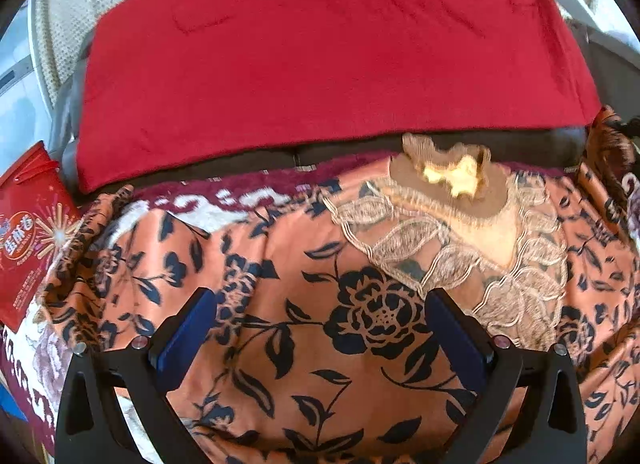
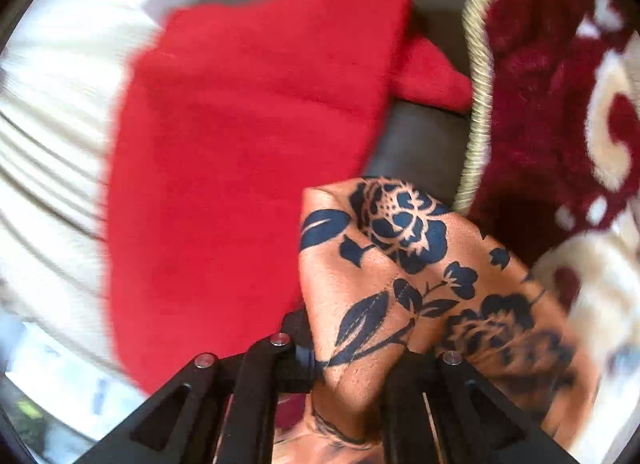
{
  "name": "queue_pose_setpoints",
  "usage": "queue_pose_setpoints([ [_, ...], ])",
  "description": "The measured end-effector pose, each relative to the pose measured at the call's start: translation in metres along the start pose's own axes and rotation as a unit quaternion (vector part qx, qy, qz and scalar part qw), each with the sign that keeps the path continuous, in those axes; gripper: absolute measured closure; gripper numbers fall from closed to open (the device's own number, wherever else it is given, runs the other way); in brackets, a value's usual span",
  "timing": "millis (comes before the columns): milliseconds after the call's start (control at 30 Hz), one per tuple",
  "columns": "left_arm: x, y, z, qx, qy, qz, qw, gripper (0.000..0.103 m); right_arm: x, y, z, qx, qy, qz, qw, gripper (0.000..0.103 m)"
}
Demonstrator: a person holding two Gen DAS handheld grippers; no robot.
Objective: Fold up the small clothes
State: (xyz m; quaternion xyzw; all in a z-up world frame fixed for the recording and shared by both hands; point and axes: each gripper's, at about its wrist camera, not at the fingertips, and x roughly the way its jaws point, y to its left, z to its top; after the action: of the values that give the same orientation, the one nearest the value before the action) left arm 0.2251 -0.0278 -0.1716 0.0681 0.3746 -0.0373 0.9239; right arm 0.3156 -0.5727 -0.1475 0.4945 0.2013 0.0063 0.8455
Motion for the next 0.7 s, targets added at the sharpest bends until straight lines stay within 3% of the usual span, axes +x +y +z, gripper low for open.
queue_pose_setpoints([
  [33, -0.005, 0.003, 0.001, -0.006, -0.009, -0.001, 0.9999, 0.0, -0.018, 0.015, -0.006, 0.003, -0.001, 0.042, 0.999, 0.095],
  [133, -0.018, 0.016, 0.003, -0.029, -0.023, 0.0, 0.9993, 0.0, -0.057, 0.064, -0.029, -0.032, 0.004, 0.096, 0.995, 0.095],
  [267, -0.025, 0.042, 0.002, -0.066, -0.022, 0.008, 0.9975, 0.0, -0.1, 0.142, -0.084, -0.091, 0.039, 0.149, 0.984, 0.095],
  [400, -0.031, 0.071, -0.004, -0.094, -0.022, 0.035, 0.9947, 0.0, -0.098, 0.204, -0.14, -0.135, 0.099, 0.181, 0.969, 0.095],
  [567, -0.035, 0.114, -0.013, -0.13, -0.023, 0.065, 0.9891, 0.0, -0.043, 0.232, -0.208, -0.149, 0.178, 0.172, 0.957, 0.091],
  [633, -0.035, 0.127, -0.015, -0.141, -0.022, 0.072, 0.9871, 0.0, -0.006, 0.237, -0.239, -0.165, 0.199, 0.134, 0.957, 0.09],
  [700, -0.034, 0.137, -0.018, -0.15, -0.022, 0.076, 0.9855, 0.0, 0.026, 0.237, -0.266, -0.184, 0.224, 0.082, 0.954, 0.072],
])
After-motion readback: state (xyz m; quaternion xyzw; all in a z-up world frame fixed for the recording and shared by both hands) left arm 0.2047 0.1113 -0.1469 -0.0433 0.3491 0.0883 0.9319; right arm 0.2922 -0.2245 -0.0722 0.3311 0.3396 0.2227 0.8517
